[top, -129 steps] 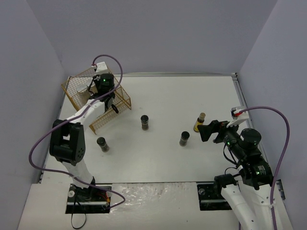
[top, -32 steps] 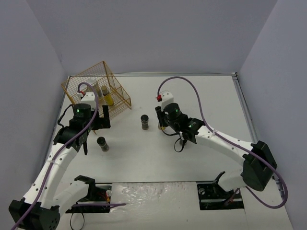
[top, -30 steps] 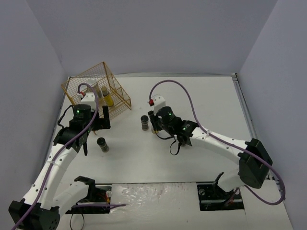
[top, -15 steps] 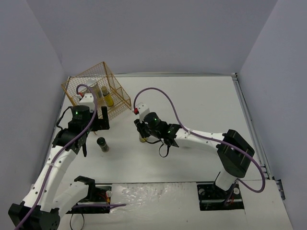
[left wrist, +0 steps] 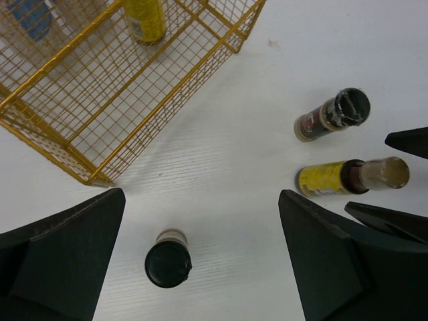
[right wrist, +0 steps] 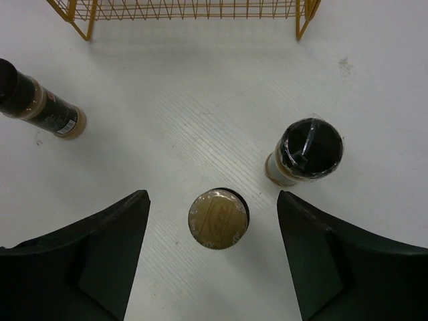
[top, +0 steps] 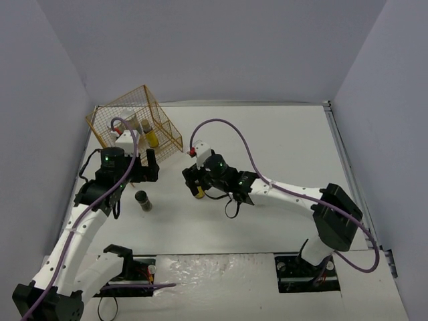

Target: Organize the condiment bottles

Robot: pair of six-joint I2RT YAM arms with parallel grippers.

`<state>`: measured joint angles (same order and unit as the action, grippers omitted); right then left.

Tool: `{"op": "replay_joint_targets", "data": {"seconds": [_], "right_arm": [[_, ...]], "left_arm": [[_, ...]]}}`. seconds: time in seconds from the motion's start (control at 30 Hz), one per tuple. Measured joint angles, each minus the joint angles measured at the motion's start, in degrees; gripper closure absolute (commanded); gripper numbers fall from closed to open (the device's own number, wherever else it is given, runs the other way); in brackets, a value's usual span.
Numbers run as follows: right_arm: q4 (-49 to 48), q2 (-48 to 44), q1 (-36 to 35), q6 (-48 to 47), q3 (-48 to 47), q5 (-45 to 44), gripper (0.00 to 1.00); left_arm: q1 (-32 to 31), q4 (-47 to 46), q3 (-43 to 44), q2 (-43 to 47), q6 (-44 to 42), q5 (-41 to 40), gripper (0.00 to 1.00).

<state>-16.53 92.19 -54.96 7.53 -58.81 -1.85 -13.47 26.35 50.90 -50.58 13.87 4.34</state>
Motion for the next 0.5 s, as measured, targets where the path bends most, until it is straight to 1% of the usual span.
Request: {"op": "replay_joint_targets", "data": {"seconds": [0.13,0.27,0.4,0.5], "right_arm": [[2.83,-5.98,0.00,-0.18,0.55,-0.45,0.11],[6.80,-16.06,0.00,-0.04,3.60,-3.54,0.01],[11.67,-28.95,0.00,1.46,8.21,-9.88,0.00],[15.59,-38.64,0.02,2.49,9.15,-15.41,0.00]], "left_arm": [[-0.83,-2.30,-0.80,0.65,0.06,3.76,0.03],[-4.85,-3.96,-1.59,1.70,0.23,5.10,0.03],[-11.43,-5.18,-1.70,1.37,1.69,3.80,0.03],[-16.28,-7.66,-2.24,0.51,3.98,1.99,0.03]]}}
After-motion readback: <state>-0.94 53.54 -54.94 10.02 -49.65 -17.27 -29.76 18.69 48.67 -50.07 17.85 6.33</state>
